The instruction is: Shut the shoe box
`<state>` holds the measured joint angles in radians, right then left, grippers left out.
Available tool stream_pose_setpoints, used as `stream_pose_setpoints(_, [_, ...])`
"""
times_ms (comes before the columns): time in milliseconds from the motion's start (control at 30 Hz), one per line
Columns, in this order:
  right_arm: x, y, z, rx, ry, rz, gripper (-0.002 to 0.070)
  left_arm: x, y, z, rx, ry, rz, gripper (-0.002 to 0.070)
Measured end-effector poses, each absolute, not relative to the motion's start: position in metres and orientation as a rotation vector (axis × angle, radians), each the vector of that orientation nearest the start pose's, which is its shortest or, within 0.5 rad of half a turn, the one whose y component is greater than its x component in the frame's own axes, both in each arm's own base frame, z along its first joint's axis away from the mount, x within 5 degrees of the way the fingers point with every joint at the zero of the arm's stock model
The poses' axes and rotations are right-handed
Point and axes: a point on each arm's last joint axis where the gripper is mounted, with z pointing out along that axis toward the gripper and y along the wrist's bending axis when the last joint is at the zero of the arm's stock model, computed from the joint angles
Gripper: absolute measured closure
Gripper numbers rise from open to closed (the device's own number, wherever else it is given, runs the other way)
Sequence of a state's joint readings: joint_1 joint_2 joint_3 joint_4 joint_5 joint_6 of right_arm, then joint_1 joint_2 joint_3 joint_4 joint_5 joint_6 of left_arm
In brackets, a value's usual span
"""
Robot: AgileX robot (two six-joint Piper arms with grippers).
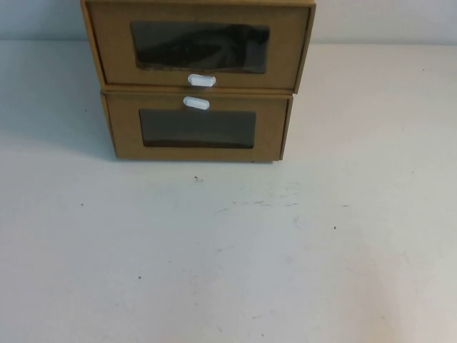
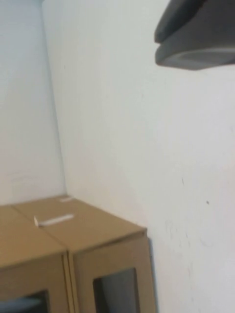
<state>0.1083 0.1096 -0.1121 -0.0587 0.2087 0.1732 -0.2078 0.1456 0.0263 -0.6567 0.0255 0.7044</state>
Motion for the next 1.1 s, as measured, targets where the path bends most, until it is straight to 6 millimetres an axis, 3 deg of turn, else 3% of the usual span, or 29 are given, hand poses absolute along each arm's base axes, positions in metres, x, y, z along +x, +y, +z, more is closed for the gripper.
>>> stream_pose_setpoints(133, [0.05,0.0,0.221,0.084,1.67,0.094,0.0689,0.067,-0.016,0.193,0.227,1.664,-0.135,0.068])
stream_pose_setpoints(367, [0.056,0.0,0.191,0.077,1.671,0.081,0.0689,0.066,-0.016,0.193,0.23,1.668,-0.137,0.068])
stream_pose_setpoints(633, [0.053,-0.001,0.173,0.092,1.856,0.06,0.0689,0.066,-0.016,0.192,0.233,1.672,-0.14,0.068])
stream_pose_setpoints(1100, [0.053,-0.001,0.172,0.093,1.866,0.059,0.0689,0.066,-0.016,0.192,0.234,1.674,-0.141,0.068])
